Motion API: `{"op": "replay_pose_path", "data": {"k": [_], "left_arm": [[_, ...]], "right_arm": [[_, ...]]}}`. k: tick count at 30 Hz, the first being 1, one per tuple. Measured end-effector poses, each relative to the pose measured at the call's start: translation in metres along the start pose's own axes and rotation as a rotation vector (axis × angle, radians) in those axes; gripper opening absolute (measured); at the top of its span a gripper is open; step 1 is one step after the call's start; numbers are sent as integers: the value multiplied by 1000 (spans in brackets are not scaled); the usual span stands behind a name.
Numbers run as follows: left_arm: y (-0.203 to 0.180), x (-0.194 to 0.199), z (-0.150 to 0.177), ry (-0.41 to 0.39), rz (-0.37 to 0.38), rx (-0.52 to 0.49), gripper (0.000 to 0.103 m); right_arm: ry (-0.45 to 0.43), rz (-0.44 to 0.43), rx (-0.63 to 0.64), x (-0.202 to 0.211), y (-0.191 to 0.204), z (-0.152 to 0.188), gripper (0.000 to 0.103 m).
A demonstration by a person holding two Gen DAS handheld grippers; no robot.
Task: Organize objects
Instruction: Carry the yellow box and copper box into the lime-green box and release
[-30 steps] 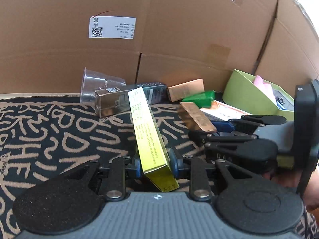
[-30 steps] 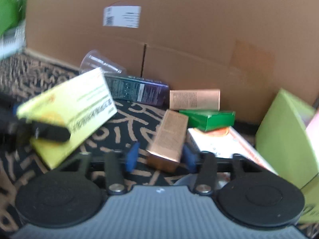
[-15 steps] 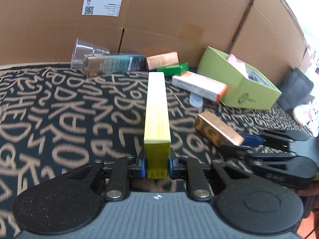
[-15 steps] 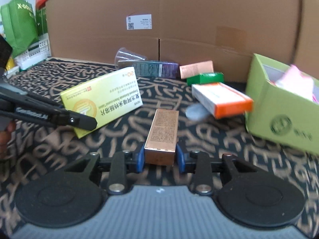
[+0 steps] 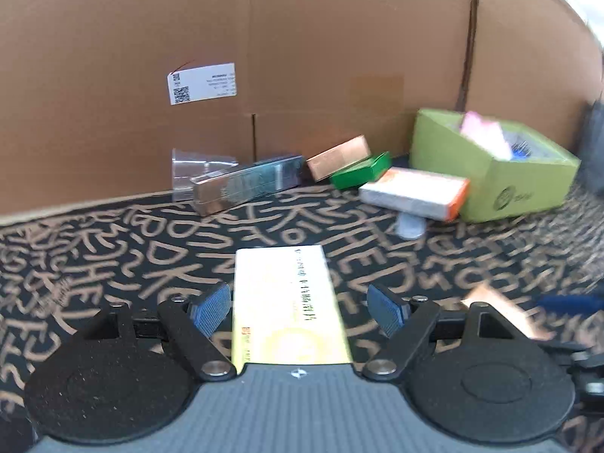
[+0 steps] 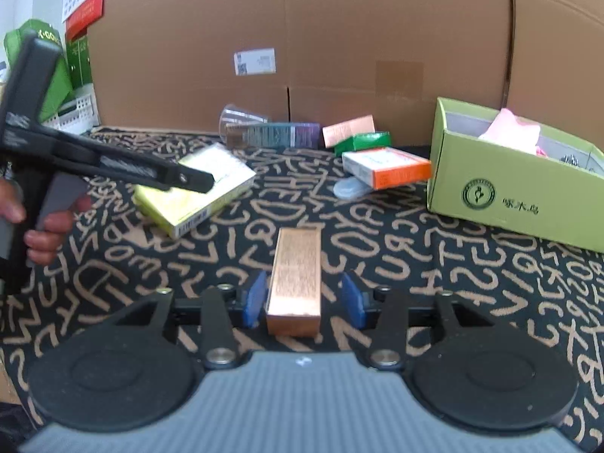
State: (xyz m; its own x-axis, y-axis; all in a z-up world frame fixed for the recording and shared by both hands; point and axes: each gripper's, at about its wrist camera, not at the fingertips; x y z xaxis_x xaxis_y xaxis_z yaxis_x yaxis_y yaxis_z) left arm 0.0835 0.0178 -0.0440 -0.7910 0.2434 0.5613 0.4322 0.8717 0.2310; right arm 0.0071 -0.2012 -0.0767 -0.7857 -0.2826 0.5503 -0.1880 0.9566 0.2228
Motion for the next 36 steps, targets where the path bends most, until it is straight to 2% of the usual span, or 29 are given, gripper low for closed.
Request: {"op": "replay_pose_path", "data": {"k": [1,6,10,12,15,18,29,32,34,36], "left_arm": [[1,-6,-1,23,-3,-10,83],[6,-33,1,126,54,5,84],[-1,-35,4,105,27,7,83],[-5,-32,4,101,32,-14,70],[-10,-26,3,125,44,-28,70],[-18,-23,5,116,32,-50,71],[-24,-26,1,125,1,-31,74],[-27,-28,-1,129,-21,-31,76],[-32,-28,-2,130,-44,-32,78],[-36,-26,-3,115,-23,-64,69]], "right_arm": [[-5,3,9,-1,1,0,59],[20,0,12,-15,8,0,59],[37,5,4,-26,11,2,59],[53,3,-13,-30,10,3,59],[72,14,-26,-36,9,2,59],[71,19,-41,-38,8,0,59],[66,63,-51,-46,10,-4,58],[63,62,-61,-46,9,-4,49],[60,58,-73,-45,6,-5,32],[62,52,-81,-44,4,-6,30]]}}
Point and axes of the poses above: each gripper's, at about its wrist camera, not at the fingertips, and x roughly against the way its jaws point, y to its left, z to its underside, and after that the axes turned 15 degrees about -x, right-handed
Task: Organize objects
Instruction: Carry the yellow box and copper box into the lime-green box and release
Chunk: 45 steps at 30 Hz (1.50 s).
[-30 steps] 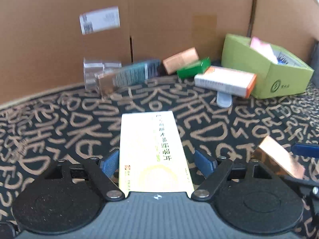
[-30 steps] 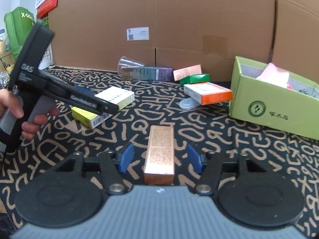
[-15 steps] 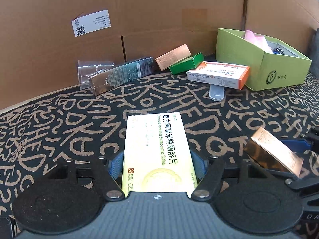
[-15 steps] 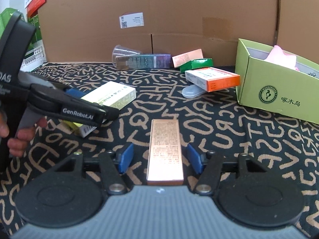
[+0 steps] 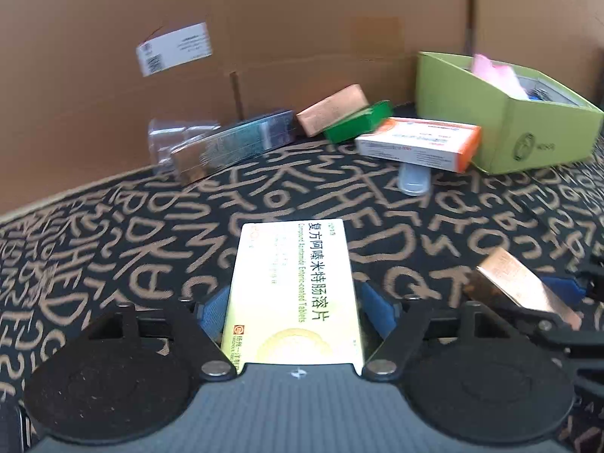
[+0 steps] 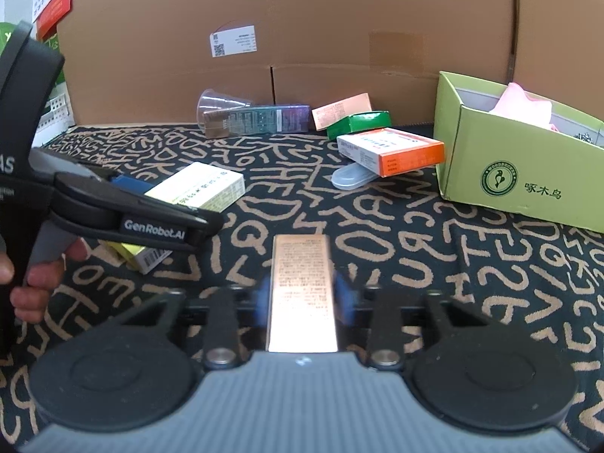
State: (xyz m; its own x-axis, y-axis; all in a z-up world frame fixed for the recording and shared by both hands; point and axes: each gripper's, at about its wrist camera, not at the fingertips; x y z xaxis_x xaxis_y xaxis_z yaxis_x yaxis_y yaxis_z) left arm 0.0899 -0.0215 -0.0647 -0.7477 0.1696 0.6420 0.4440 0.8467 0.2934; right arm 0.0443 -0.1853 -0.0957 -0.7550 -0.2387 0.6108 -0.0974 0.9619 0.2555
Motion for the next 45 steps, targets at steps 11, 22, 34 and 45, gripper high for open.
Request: {"op": "replay_pose_path", "data": {"k": [11,22,34,45], "left_arm": [[-43,19,-29,-41,54,-132,69],[-73,32,-101,-162,112,-130,69],[-113,15,-229,-340,202,-67,69],[-126,-78,-259,-278,158,0,69]], "right_arm": [[-38,-21,-55,19,-23,-1,30],[-163,-4,-77,60,-69,-28,30],[-453,233,-103,102,-150,-121,30],[-405,359,-74,4,-211,-165,30]]}}
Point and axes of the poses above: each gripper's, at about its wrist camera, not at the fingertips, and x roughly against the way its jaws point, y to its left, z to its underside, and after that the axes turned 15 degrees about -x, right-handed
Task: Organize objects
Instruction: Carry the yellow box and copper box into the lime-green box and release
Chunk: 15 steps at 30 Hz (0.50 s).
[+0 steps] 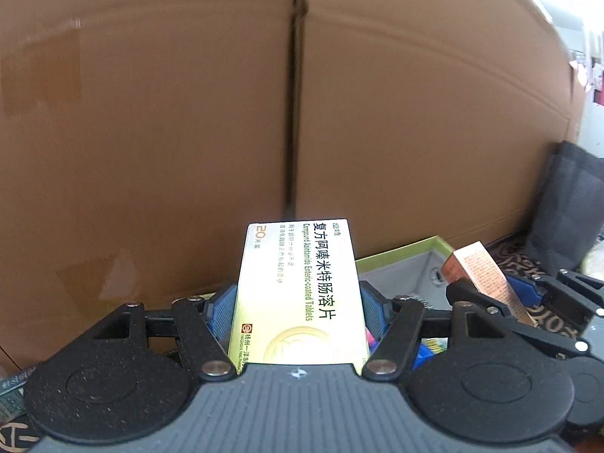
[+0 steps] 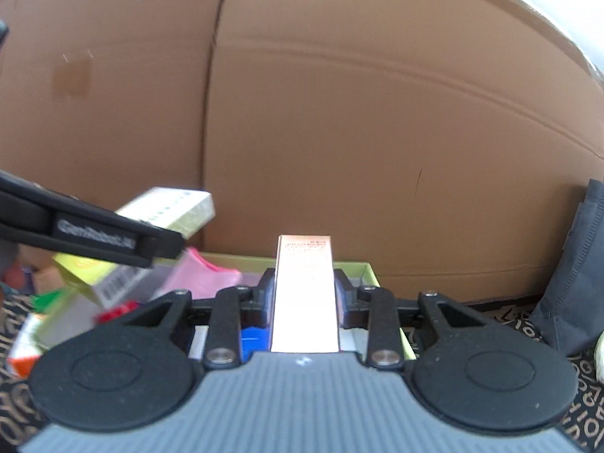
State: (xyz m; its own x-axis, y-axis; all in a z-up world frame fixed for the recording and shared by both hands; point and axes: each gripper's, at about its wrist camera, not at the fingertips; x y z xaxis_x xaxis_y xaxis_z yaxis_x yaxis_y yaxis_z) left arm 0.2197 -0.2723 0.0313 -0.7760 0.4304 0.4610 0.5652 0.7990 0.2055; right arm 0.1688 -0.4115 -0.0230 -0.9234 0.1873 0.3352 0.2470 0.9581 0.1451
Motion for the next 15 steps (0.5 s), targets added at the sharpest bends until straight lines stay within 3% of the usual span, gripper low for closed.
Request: {"op": "replay_pose_path", "data": {"k": [1,2,3,7,10,15], "left_arm": [[1,-3,3,0,15,8,72],[3,-5,7,5,35,10,84],[3,-5,11,17,28,8,91],[1,10,30,-27,-79,-41,92],[4,20,36,-52,-76,-40,95],[18,60,50,-98,-90,-3,95]], "right_arm": [[12,-15,-1,-7,-2,4,33],[36,-25,1,-13,-4,8,41],[48,-14,4,-15,-4,13,63],[-27,-48,5,8,-4,33,88],[-58,-55,-9,24,3,44,99],[-79,-75,2,47,20,44,103]]}}
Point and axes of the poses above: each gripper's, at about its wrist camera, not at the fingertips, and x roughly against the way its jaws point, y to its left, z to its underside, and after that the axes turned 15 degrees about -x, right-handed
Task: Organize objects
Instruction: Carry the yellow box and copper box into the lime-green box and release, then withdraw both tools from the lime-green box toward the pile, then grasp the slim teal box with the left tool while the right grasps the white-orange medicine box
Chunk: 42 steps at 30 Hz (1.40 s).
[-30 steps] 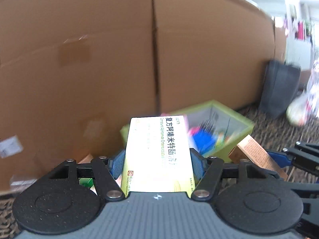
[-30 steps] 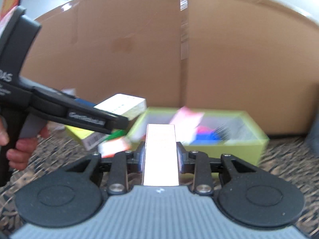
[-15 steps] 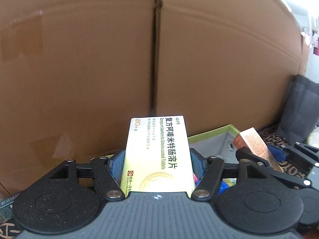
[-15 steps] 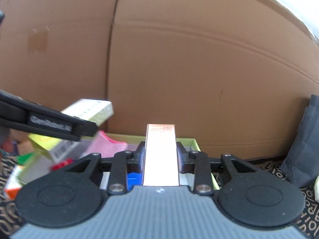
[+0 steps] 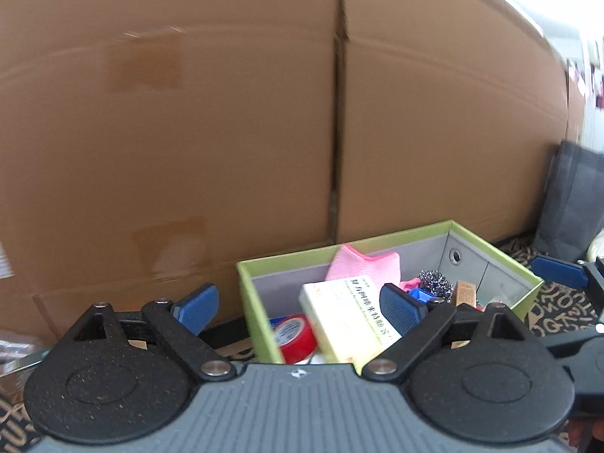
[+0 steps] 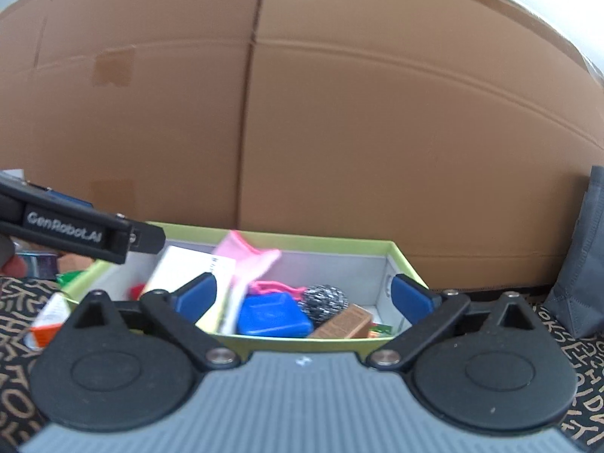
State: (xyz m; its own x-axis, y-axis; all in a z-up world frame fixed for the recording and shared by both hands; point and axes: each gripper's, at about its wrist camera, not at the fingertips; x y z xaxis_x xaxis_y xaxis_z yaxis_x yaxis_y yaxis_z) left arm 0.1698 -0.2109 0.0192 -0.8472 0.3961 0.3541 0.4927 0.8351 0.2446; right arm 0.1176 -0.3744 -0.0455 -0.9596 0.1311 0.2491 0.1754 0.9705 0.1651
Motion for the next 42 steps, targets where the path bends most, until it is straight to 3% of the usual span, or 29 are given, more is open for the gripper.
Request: {"op": "replay_pose_path", "data": {"k": [3,7,12,17,19,24,27,31,36,40,42], "left_arm": [[13,33,13,-10,-32,39,97],[34,69,44,23,-64,74,97],[66,106,95,97,-136,125,98],[106,121,131,175,-193,192,97],[126,128,136,183,-209,203,98],[174,120,132,147,-245,179,98],[195,96,126,142,-219,132,98],[210,61,123,168,-240,66,98],[215,25,124,198,-205,-19,98],[215,1,130,266,-205,-58,98],[211,-3,133,262,-203,-100,98]], "right_arm": [[-26,-51,-9,18,10,-9,103],[-22,-144,-29,43,35,5,103],[79,-290,-18,70,77,34,103],[243,-329,-44,49,120,65,97],[262,-332,11,38,137,70,91],[265,-364,138,13,178,56,88],[300,-338,259,-11,206,50,88],[354,-219,423,-55,229,54,87],[483,-148,456,-92,226,60,87],[516,-137,456,-94,222,59,87],[512,-128,471,-95,223,60,87]]}}
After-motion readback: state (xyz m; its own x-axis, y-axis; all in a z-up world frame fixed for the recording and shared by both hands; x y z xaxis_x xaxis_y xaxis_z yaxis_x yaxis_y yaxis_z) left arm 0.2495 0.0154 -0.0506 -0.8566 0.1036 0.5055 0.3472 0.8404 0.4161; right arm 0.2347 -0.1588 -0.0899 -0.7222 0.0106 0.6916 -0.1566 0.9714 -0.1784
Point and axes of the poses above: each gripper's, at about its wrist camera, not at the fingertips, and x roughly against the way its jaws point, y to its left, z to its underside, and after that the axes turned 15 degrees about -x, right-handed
